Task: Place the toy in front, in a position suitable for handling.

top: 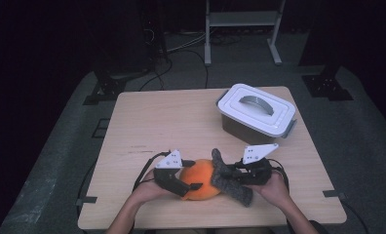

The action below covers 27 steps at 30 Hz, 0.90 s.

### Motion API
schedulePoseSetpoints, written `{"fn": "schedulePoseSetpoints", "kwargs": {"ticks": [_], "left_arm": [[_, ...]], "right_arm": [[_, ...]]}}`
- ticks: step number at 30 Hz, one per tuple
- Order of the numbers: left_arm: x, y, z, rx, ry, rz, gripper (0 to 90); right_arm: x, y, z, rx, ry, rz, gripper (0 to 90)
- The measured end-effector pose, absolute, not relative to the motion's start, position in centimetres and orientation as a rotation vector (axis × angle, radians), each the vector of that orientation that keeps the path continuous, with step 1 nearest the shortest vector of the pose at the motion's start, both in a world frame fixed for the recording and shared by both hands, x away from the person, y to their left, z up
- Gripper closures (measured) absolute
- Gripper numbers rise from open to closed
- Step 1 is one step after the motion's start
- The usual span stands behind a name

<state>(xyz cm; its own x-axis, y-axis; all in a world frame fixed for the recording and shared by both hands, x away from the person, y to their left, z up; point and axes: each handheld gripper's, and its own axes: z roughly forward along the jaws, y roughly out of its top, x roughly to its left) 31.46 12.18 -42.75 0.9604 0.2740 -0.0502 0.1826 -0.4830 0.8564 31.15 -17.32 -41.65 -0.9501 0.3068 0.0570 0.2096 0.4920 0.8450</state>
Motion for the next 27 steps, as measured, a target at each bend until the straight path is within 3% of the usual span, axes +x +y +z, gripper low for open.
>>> {"fn": "schedulePoseSetpoints", "kwargs": {"ticks": [4, 9, 11, 13, 16, 21, 27], "left_arm": [[31.7, 12.1, -42.2, 2.061, 0.366, 0.114, 9.2], [32.0, 11.8, -42.7, 2.082, 0.411, 0.072, 5.0], [31.9, 11.8, -43.0, 2.095, 0.392, 0.063, 11.7], [31.5, 11.8, -42.8, 2.109, 0.365, 0.12, 24.7], [31.2, 11.7, -42.5, 2.09, 0.356, 0.199, 37.4], [30.5, 10.9, -42.1, 2.051, 0.304, 0.32, 40.5], [31.0, 11.2, -42.5, 2.059, 0.324, 0.242, 33.5]], "right_arm": [[30.8, -16.8, -42.1, 0.411, 2.654, 1.467, 71.9], [30.2, -16.4, -42.4, 0.337, 2.705, 1.471, 72.6], [30.3, -16.5, -42.2, 0.336, 2.711, 1.462, 73.2], [30.6, -16.7, -42.1, 0.359, 2.711, 1.462, 73.7], [30.9, -17.2, -41.9, 0.39, 2.676, 1.482, 73.9], [31.0, -17.9, -41.0, 0.426, 2.576, 1.53, 74.0], [31.2, -17.6, -41.6, 0.44, 2.615, 1.489, 73.3]]}}
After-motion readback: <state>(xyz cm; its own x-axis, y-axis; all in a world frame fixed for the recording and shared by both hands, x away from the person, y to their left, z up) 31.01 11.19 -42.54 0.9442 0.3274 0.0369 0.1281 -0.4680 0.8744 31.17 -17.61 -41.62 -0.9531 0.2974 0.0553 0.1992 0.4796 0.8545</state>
